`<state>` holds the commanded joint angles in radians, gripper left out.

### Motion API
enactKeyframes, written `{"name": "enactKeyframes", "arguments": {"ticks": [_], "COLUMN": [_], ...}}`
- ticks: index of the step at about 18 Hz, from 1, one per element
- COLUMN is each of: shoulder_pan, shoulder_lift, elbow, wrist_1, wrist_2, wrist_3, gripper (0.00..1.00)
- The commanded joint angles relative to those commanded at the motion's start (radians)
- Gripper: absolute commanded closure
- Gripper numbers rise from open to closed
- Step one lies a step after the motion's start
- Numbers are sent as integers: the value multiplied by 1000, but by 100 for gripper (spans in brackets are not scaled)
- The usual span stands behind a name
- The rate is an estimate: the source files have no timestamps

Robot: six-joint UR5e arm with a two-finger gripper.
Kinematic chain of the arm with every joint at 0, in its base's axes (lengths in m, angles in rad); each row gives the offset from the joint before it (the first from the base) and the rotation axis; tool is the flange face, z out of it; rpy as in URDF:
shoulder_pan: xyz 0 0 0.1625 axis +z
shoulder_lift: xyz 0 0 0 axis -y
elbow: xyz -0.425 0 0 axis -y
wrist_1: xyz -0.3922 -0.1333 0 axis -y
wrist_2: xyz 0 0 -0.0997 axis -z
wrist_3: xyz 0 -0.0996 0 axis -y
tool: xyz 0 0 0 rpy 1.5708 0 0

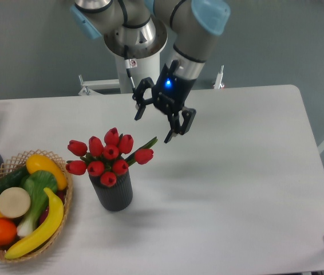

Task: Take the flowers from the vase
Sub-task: 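Move the open gripper down toward the red tulip stems above the black vase, then lower the gripper around the tulip stems and close it on them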

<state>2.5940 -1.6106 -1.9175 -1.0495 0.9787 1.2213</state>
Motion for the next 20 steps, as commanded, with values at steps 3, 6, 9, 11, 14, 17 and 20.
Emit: {"name": "enactKeyframes", "arguments": {"ticks": [3,6,9,11,14,17,20], "shoulder_pan": [-46,-51,-54,-58,-71,-71,-72], "shoulder_lift": [-58,-71,-74,-83,-86,-86,-88], "elbow": [5,2,5,6,6,0,-2], "wrist_1": [113,143,146,147,149,149,151], "wrist_2": [-49,-61,-68,-72,-119,-181,-189], "wrist_3": [-37,-52,-52,-49,-46,-48,-45], "gripper": [0,0,0,0,0,0,0]}}
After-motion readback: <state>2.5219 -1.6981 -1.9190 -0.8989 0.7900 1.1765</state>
